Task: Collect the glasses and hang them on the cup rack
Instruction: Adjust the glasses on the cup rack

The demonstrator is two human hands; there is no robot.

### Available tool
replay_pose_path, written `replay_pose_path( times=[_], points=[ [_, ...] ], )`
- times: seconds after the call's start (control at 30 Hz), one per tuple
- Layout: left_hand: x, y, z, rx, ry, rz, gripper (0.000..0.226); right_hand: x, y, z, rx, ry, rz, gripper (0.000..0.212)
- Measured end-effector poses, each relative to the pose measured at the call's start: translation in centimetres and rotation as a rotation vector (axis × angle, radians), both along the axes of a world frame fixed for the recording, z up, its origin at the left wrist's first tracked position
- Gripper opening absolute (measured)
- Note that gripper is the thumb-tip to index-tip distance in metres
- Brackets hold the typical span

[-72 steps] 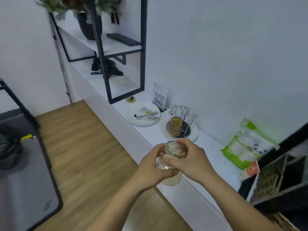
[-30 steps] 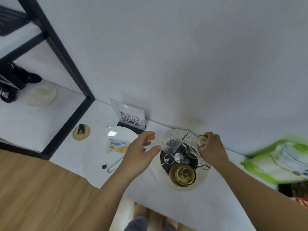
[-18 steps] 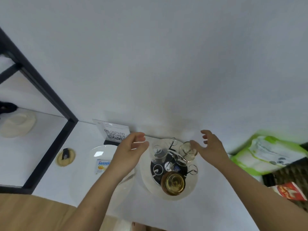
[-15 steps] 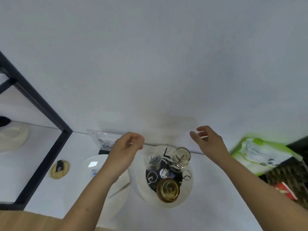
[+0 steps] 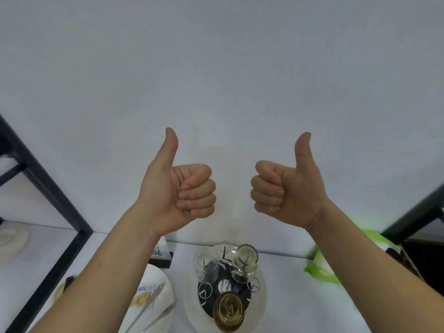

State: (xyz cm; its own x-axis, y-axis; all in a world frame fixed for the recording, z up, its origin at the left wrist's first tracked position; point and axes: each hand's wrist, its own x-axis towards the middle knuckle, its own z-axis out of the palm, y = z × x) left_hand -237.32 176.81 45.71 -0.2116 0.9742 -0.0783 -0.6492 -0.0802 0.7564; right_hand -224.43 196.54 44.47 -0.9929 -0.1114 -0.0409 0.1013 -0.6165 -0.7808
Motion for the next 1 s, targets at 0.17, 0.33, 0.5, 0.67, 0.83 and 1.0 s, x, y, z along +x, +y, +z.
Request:
replay_pose_path(
  times=[0.17,0.33,0.5,0.67,0.83,1.0],
  points=[
    [0.5,-0.3,1.7,0.114,-0.016,-0.156,0.079,-0.1,-1.2,1.6,-0.118,0.056,0.176,0.080],
    [1.0,-0.7,2.5,0.209,-0.043,-0.237,0.078,0.2,-2.2,2.4,-0.156,0.096,0.296,0.081],
    [1.4,-1.2,2.8,0.244,-0.025,-0.263,0.076,0.4,-2.8,2.5,-0.155,0.102,0.303,0.080],
    [1.6,-2.0,2.3,0.193,0.042,-0.183,0.076,1.1,-3.0,2.1,-0.068,0.051,0.156,0.078],
    [1.7,-2.3,0.0,0.097,0.095,-0.086,0.079,1.3,-2.9,0.4,0.125,-0.066,0.045,0.077],
    [2.2,-1.6,-7.4,-0.431,0.490,0.187,0.070,1.8,-3.4,-7.3,1.192,-0.430,-0.172,0.051]
  ],
)
